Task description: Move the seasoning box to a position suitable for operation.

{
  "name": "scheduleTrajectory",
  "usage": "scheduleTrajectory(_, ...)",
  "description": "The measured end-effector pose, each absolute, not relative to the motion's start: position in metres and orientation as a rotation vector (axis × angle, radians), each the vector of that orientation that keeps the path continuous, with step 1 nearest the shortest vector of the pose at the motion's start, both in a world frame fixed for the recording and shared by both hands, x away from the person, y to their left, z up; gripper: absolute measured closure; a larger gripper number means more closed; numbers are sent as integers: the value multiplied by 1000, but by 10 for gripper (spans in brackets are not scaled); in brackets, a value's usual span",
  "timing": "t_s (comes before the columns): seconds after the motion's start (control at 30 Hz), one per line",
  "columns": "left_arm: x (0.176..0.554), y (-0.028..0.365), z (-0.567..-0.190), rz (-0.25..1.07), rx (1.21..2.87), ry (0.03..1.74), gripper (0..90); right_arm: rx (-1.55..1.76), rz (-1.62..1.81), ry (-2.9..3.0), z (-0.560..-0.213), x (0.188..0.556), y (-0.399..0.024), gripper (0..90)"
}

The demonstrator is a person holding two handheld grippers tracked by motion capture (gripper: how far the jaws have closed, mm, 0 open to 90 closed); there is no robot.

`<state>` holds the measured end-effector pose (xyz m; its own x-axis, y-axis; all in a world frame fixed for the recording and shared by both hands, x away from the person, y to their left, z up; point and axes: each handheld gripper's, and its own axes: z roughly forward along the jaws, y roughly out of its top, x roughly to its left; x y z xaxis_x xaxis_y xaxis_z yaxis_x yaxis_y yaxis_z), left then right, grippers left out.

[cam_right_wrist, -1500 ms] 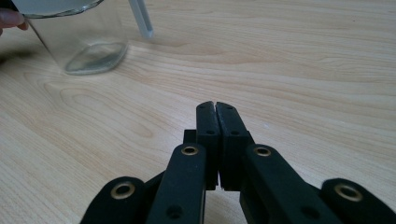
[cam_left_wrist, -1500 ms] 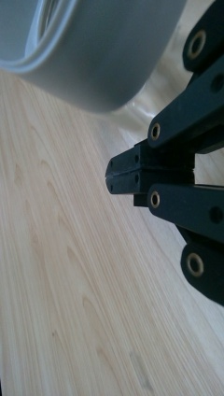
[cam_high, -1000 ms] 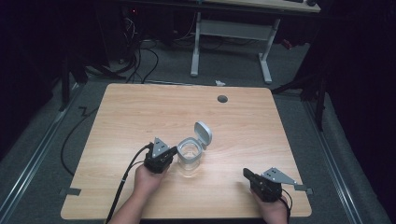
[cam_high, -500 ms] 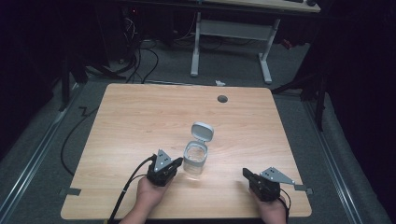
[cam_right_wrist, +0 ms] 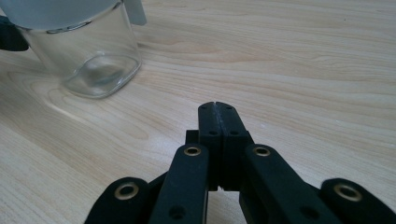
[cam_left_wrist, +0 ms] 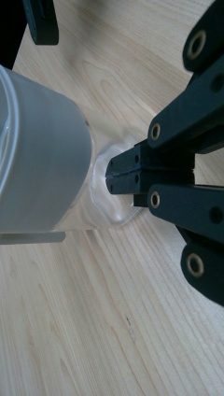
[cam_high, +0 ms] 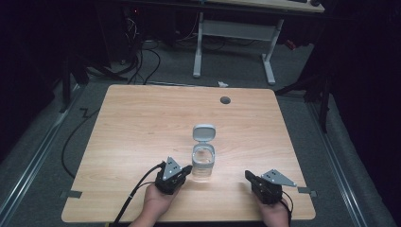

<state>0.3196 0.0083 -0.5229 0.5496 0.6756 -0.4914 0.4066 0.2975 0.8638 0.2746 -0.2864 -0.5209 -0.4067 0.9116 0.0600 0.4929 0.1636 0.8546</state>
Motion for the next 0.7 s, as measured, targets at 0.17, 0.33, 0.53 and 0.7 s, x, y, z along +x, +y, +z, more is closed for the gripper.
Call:
scheduleTrajectory(0.17,316,13,-525,236,1310,1058,890,1335,1166,1966,-519,276,-284,900)
scheduleTrajectory(0.33,311,16,-529,226,1299,1058,884,1299,1217,1987,-510,285,-271,894)
scheduleTrajectory(0.53,309,7,-530,184,1319,1059,883,1248,1217,1990,-496,321,-246,896)
scheduleTrajectory(0.7,304,3,-533,190,1349,1037,870,1217,1209,1992,-487,351,-225,895)
